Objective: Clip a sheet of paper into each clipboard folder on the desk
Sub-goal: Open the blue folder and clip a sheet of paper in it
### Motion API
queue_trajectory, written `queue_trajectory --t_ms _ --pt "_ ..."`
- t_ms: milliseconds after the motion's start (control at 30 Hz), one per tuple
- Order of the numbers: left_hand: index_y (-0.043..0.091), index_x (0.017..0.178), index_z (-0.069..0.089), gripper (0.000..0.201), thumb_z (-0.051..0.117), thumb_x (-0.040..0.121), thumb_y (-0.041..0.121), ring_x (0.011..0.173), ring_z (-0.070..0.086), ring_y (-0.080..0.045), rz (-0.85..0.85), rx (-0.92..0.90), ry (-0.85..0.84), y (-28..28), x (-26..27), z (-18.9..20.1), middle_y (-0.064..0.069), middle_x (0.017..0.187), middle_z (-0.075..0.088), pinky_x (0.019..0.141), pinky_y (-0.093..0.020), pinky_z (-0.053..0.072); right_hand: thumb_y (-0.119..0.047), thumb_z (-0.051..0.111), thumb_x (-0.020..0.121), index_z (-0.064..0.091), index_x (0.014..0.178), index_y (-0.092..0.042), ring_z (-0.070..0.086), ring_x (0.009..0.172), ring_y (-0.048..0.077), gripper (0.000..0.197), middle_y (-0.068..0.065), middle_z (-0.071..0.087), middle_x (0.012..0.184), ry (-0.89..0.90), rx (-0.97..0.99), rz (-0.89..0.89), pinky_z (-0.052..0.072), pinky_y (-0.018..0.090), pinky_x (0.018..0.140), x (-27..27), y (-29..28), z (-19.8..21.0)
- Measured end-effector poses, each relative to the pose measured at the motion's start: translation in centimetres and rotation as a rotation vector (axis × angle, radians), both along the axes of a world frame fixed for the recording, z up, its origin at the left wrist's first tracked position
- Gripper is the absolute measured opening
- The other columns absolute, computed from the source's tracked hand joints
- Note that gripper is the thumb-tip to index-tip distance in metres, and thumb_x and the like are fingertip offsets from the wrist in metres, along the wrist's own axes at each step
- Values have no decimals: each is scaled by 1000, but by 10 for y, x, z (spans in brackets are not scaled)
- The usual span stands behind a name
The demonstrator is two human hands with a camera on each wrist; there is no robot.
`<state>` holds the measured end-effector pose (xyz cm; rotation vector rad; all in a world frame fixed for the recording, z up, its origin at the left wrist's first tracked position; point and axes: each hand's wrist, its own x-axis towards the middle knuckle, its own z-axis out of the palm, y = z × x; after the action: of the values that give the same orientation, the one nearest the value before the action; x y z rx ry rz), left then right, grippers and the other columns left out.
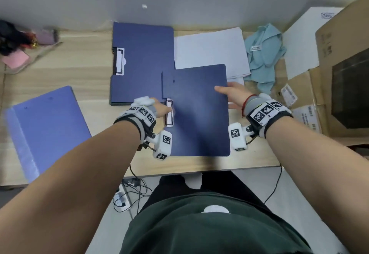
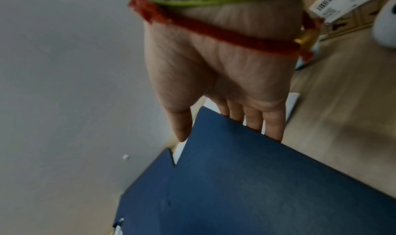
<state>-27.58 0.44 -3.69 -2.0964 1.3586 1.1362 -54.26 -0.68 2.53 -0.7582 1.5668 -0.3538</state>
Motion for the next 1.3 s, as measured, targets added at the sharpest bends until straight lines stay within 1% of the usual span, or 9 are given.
queue_trajectory --t_ms 133,233,367,500,700,867,1034,1167,1300 --pt "12 126 57 99 61 50 74 95 64 -33 143 10 105 4 2 -40 -9 113 65 87 -43 55 -19 63 92 59 129 -11 65 105 17 38 2 66 124 34 45 -6 53 29 82 -2 2 -33" --pt "11 120 62 88 61 56 73 97 65 -31 201 -16 153 4 -3 -42 -4 110 66 86 -45 56 -24 69 85 61 127 -13 62 113 19 45 0 67 123 105 52 17 47 38 103 -1 -4 -51" --pt "16 87 58 19 58 94 34 101 65 -34 376 -84 354 1 -11 -18 -14 101 62 93 -51 54 -29 72 77 64 119 -13 65 106 25 45 5 69 114 213 71 35 50 43 100 -6 -16 -66" --pt "16 80 57 22 55 88 37 97 68 -39 435 -247 376 -11 7 -30 -23 102 69 89 -57 54 -24 70 79 64 120 -12 66 103 23 43 4 70 113 209 1 8 52 40 96 -2 -28 -56" --pt "13 68 47 31 50 97 24 76 48 -25 336 -467 274 -56 42 16 -14 79 53 75 -36 42 -32 69 85 51 132 -14 64 97 22 53 3 63 121 56 32 -28 53 30 71 24 -56 -37" --pt "16 57 37 43 51 96 24 73 43 -25 445 -547 185 -92 86 32 -6 63 44 71 -32 36 -9 56 95 62 96 -17 64 80 24 11 4 68 95 -53 28 90 54 32 70 63 -67 -35" --pt "-1 91 67 40 53 94 36 74 52 -30 480 -452 170 -101 121 39 -12 68 55 76 -36 48 -6 53 96 59 100 -18 64 78 22 14 6 68 94 -118 2 73 53 32 75 102 -86 -39" --pt "13 124 58 72 48 78 69 104 60 -35 388 -317 -1 -93 147 24 -10 112 65 98 -43 46 -7 55 95 61 99 -21 62 81 26 16 8 69 96 -114 10 36 48 37 80 129 -101 -47" --pt "19 125 56 71 46 74 68 101 62 -36 278 -226 -78 -86 158 8 -9 114 67 94 -45 49 -7 57 94 61 104 -20 70 87 26 17 10 72 104 -75 31 -16 59 40 78 152 -115 -56"
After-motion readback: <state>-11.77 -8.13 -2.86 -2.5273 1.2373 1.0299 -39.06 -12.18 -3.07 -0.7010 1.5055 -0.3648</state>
